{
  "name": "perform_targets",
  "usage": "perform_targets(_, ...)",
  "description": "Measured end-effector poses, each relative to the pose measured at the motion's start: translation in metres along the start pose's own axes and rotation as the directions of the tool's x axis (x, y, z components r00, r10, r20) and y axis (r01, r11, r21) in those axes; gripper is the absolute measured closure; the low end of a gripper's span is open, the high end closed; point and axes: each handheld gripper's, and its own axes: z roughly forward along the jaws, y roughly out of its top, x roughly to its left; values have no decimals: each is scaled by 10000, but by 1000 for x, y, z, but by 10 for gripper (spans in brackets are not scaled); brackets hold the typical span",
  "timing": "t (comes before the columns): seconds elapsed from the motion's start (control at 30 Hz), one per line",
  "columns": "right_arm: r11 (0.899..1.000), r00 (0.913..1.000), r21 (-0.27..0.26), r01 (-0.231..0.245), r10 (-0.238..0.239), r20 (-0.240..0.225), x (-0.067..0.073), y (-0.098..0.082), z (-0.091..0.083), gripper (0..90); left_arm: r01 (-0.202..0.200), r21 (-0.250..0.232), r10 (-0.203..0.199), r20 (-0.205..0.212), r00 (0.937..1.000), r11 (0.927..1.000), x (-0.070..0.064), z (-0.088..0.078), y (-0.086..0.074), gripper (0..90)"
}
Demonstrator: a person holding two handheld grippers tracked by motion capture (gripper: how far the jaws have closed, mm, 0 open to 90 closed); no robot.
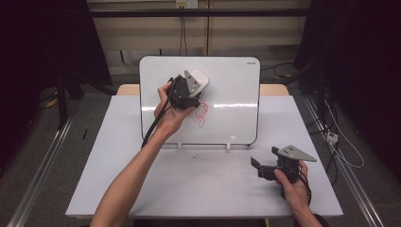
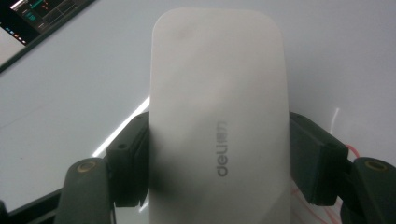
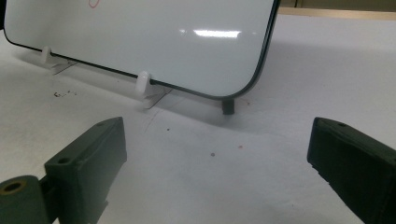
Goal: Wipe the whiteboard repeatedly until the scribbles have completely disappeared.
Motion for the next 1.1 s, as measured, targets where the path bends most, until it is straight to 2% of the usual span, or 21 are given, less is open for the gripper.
perform_targets(0.1, 10000, 10000, 2, -10, 10, -3, 0, 0, 0, 47, 209, -49, -210, -134, 9997, 9998, 7, 0, 3, 311)
perform_targets(0.17, 10000, 10000, 10, -25, 25, -6, 0, 0, 0, 46, 207, 7, -207, -106, 9997, 9998, 10, 0, 4, 311)
perform_targets(0.57, 10000, 10000, 2, 0, 0, -4, 0, 0, 0, 47, 189, -77, -191, -308, 9993, 9998, 7, 1, 2, 311)
perform_targets(0.63, 10000, 10000, 8, -2, 2, -16, 0, 0, 0, 47, 254, -149, -259, -321, 9991, 9996, 5, 1, 1, 311)
perform_targets(0.93, 10000, 10000, 1, 21, -21, -5, 1, 0, 0, 47, -157, -78, 155, -243, 9996, 9998, -8, 0, -7, 312)
perform_targets(0.97, 10000, 10000, -1, 29, -29, 5, 1, 0, 0, 47, -20, -129, 17, -215, 9998, 9999, -11, 1, -8, 312)
perform_targets(1.1, 10000, 10000, 27, 51, -51, 10, 1, 0, 1, 47, -354, -11, 354, -148, 9993, 9994, -20, 0, -11, 312)
